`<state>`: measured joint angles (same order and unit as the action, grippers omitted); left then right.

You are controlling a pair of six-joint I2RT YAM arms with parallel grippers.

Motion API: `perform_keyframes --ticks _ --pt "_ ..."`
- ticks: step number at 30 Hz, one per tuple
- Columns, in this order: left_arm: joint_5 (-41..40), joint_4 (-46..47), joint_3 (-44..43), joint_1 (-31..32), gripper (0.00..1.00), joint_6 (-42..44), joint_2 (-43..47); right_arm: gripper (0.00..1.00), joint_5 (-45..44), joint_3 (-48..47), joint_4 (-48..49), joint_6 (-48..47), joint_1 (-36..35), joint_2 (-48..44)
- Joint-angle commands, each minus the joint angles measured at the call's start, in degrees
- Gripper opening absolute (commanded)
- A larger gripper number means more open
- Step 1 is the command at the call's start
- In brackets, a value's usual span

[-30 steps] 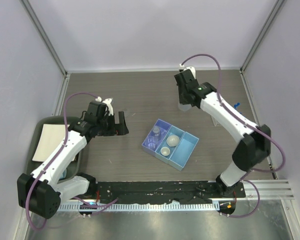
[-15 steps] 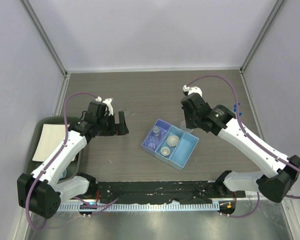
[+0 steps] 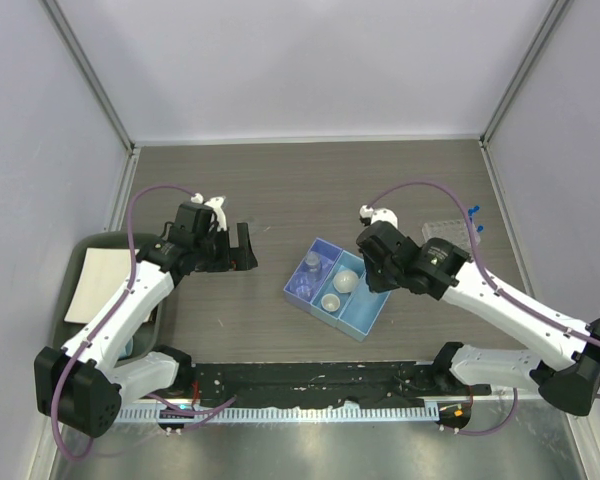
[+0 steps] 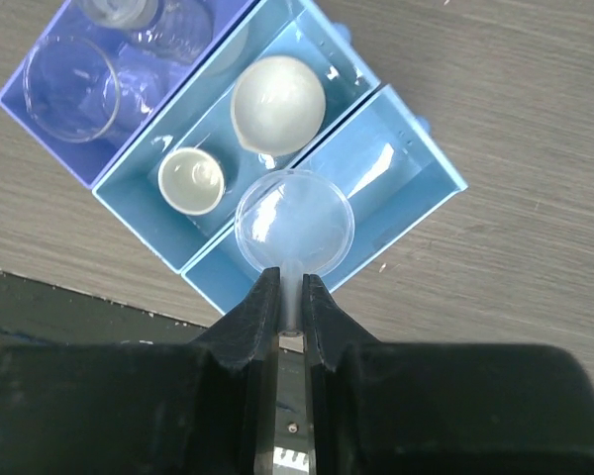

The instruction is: Organize the chemistry lab equipment

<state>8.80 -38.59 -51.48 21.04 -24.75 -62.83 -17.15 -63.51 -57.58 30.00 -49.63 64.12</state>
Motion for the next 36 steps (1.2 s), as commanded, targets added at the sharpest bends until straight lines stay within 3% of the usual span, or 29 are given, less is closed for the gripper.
perform_keyframes --ticks 1,36 --pt "0.2 0.6 -0.7 0.3 1.00 1.2 1.5 0.01 -0.1 1.7 1.2 3.7 -2.3 -1.3" --pt "-0.5 0.4 -0.7 0.8 1.00 1.2 1.8 0.01 -3.0 9.3 5.7 7.9 -9.0 1.3"
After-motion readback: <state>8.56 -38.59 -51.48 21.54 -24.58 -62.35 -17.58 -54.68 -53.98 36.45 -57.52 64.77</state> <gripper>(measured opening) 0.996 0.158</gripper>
